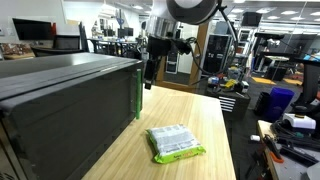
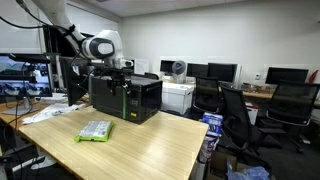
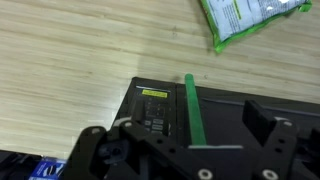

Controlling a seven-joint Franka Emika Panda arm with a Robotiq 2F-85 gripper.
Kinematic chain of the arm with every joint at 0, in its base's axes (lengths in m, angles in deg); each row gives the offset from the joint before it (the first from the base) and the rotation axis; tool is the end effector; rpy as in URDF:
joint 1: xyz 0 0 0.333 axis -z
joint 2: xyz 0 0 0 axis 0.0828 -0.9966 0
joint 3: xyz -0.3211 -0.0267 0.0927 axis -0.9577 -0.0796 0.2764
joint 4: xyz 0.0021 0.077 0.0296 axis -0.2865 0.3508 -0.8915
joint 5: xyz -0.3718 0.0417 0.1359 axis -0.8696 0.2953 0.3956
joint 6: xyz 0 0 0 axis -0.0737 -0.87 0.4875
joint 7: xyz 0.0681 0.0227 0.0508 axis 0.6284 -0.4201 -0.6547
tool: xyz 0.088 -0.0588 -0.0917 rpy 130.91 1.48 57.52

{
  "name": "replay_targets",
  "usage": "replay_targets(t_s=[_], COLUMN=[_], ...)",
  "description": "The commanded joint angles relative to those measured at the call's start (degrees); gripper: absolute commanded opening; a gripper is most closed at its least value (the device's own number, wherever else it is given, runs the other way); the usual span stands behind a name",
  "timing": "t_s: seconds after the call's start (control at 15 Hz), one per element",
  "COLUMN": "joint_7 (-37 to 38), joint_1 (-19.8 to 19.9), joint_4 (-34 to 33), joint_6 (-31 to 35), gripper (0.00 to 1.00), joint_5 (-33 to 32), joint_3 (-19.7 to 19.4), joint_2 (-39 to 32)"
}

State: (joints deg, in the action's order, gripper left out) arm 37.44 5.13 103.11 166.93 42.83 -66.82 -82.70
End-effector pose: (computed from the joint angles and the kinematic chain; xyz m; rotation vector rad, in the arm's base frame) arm 0.5771 0.0087 0.3119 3.0679 0.4352 0.2724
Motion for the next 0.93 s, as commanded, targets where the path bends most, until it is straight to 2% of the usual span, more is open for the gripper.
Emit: replay_targets(t_s=[0.0, 0.13, 0.67, 0.73, 0.87], joint_7=[-4.28, -6.41, -21.66, -23.36, -25.46], joint_1=[0.81, 1.18, 3.76, 4.02, 4.53], joint_4=[4.05, 4.85, 5.09, 4.99, 4.89], joint_6=[7.62, 10.13, 15.19, 15.83, 16.53], gripper=[0.75, 0.67, 0.10, 0.04, 0.00], joint_5=[1.41, 2.80, 15.40, 16.33, 16.71], joint_3=[0.70, 1.19, 5.18, 5.63, 5.76], joint_2=[1.55, 1.30, 0.15, -0.16, -0.83])
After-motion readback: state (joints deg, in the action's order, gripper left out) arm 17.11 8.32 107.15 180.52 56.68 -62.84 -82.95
